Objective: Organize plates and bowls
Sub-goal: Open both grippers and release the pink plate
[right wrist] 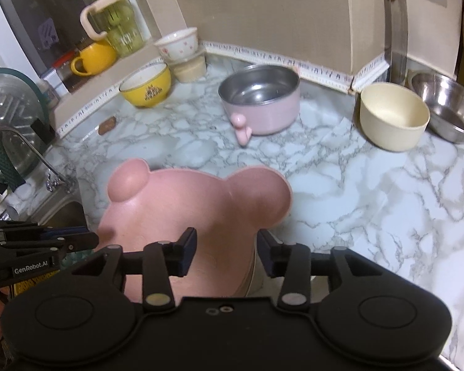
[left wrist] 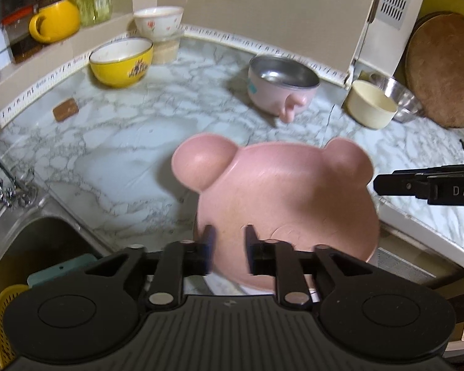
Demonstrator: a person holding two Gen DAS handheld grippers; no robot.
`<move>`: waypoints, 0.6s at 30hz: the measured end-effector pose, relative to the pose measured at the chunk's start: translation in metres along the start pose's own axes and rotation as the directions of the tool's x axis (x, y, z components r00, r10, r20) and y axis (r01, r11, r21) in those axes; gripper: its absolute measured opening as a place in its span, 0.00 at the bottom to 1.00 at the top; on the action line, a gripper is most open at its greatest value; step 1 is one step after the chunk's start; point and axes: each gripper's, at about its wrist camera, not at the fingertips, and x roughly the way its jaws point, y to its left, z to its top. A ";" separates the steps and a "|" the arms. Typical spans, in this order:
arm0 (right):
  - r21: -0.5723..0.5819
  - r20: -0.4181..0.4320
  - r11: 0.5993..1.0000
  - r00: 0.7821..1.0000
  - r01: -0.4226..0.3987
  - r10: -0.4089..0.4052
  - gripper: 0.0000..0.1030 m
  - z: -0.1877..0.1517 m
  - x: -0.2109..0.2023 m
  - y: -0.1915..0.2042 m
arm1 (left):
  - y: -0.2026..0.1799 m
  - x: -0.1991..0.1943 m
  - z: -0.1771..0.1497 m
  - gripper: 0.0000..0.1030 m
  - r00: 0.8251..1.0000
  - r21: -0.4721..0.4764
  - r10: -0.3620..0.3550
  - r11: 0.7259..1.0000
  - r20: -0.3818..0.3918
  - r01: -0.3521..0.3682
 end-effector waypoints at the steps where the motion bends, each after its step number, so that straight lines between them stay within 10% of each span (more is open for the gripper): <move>1: -0.003 0.010 1.000 1.000 0.002 -0.002 0.46 0.000 -0.003 0.002 | -0.002 -0.003 0.001 0.40 1.000 0.002 -0.003 1.000 0.014 0.003; 18: -0.032 0.209 0.998 0.977 0.045 -0.037 0.84 0.000 -0.076 0.010 | -0.051 -0.045 0.029 0.64 0.976 0.091 -0.088 0.993 0.198 0.071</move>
